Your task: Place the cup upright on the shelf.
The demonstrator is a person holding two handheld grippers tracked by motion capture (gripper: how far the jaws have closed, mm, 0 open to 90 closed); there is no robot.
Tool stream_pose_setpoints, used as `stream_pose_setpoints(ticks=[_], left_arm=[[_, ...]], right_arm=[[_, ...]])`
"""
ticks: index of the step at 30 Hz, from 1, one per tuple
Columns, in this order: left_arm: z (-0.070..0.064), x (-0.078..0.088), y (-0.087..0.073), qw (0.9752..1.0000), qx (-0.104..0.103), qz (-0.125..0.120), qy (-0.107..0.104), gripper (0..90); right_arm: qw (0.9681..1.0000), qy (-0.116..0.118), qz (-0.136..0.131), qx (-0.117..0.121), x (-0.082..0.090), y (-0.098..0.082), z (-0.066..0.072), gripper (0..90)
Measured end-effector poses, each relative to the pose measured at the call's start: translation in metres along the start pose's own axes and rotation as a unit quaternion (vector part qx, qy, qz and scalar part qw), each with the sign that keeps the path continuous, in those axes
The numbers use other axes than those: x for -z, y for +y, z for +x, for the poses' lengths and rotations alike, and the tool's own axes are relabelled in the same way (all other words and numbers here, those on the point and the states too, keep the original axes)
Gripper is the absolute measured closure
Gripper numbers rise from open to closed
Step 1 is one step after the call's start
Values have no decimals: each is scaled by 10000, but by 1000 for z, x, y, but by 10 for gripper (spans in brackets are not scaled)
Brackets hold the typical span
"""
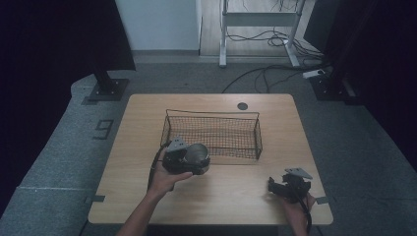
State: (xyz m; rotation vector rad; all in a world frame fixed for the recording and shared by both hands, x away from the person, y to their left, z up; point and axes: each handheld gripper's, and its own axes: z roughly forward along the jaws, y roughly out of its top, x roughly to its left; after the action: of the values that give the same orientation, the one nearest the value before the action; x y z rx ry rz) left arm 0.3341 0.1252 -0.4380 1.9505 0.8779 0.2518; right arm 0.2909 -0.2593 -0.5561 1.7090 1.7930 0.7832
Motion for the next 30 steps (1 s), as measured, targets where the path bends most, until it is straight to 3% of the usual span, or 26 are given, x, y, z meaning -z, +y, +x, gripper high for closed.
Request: stream_pose_setpoints(ticks=[14,30], left_arm=[[5,0,13,10000,-17,-40,58,144],[11,1,22,10000,14,-96,-18,144]], right_arm=[[10000,-1,0,0,0,0,0,50],[10000,-3,1,-12,0,0,0,50]])
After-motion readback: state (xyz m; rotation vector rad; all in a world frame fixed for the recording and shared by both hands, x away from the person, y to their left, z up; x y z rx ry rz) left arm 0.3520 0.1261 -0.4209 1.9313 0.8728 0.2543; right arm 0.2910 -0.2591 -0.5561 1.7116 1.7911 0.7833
